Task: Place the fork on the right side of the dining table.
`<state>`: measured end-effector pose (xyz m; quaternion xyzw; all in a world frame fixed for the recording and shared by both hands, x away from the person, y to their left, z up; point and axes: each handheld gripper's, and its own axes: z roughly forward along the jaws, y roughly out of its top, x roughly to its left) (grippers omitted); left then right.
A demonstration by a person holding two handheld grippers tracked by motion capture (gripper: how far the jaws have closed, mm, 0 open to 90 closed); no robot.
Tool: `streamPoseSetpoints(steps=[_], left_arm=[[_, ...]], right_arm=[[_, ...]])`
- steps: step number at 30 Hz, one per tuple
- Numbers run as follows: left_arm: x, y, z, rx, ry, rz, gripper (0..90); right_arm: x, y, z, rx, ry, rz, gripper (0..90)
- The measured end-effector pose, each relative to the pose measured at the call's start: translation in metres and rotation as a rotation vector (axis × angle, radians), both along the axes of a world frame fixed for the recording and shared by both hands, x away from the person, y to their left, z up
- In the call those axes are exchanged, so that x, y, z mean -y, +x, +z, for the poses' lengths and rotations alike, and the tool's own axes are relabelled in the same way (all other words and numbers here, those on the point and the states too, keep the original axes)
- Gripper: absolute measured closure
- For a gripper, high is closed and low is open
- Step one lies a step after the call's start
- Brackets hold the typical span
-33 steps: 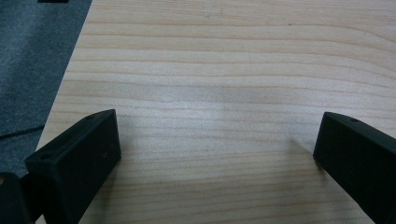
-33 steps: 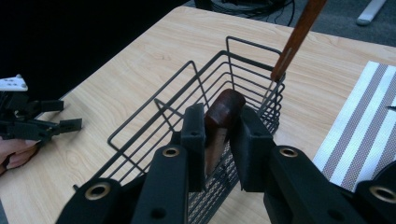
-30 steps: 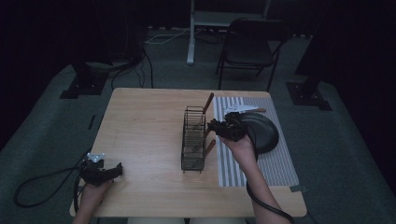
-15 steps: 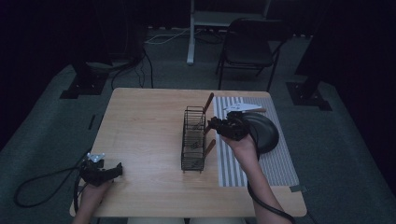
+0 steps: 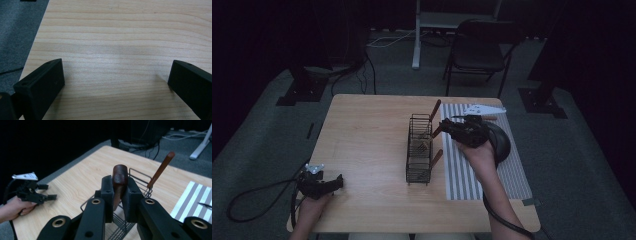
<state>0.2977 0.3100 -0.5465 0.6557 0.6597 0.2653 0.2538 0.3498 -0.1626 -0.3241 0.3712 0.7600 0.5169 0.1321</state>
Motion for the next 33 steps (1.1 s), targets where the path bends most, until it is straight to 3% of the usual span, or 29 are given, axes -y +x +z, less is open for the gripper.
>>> streamPoseSetpoints(steps=[12, 21, 28, 33], left_arm=[[0.000, 0.000, 0.000, 0.000, -0.001, 0.000, 0.8], [0.000, 0.000, 0.000, 0.000, -0.001, 0.000, 0.8], [0.000, 0.000, 0.000, 0.000, -0.001, 0.000, 0.8], [0.000, 0.000, 0.000, 0.000, -0.001, 0.001, 0.8]], right_arm=[[0.020, -0.018, 0.033, 0.081, 0.044, -0.012, 81.3], [0.046, -0.030, 0.053, 0.134, 0.073, -0.066, 81.3], [0.066, -0.037, 0.053, 0.140, 0.078, -0.103, 81.3], [0.081, -0.042, 0.041, 0.124, 0.075, -0.143, 81.2]])
